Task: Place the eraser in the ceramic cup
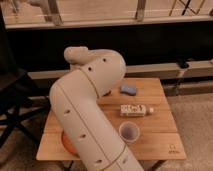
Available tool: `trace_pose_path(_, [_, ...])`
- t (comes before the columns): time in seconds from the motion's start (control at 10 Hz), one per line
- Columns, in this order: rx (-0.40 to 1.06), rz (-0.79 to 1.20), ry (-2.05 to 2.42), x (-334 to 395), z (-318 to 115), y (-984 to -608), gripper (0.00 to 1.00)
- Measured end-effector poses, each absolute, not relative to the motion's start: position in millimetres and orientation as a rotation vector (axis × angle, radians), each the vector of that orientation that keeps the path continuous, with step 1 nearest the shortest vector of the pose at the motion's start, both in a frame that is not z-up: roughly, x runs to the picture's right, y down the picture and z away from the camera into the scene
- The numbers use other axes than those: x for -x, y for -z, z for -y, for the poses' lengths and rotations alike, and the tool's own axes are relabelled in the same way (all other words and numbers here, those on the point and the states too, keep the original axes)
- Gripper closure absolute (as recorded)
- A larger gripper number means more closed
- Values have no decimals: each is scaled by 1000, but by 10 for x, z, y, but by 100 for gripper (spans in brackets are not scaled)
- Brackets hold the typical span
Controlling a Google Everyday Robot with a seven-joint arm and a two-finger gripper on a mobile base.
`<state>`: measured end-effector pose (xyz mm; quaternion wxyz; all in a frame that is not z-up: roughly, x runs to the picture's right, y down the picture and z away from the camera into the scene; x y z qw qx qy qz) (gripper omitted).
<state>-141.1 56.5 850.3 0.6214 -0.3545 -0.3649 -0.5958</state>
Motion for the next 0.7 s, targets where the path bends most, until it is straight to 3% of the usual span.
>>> trace_pose_path(0.7, [741, 859, 1472, 1488, -462, -8643, 20])
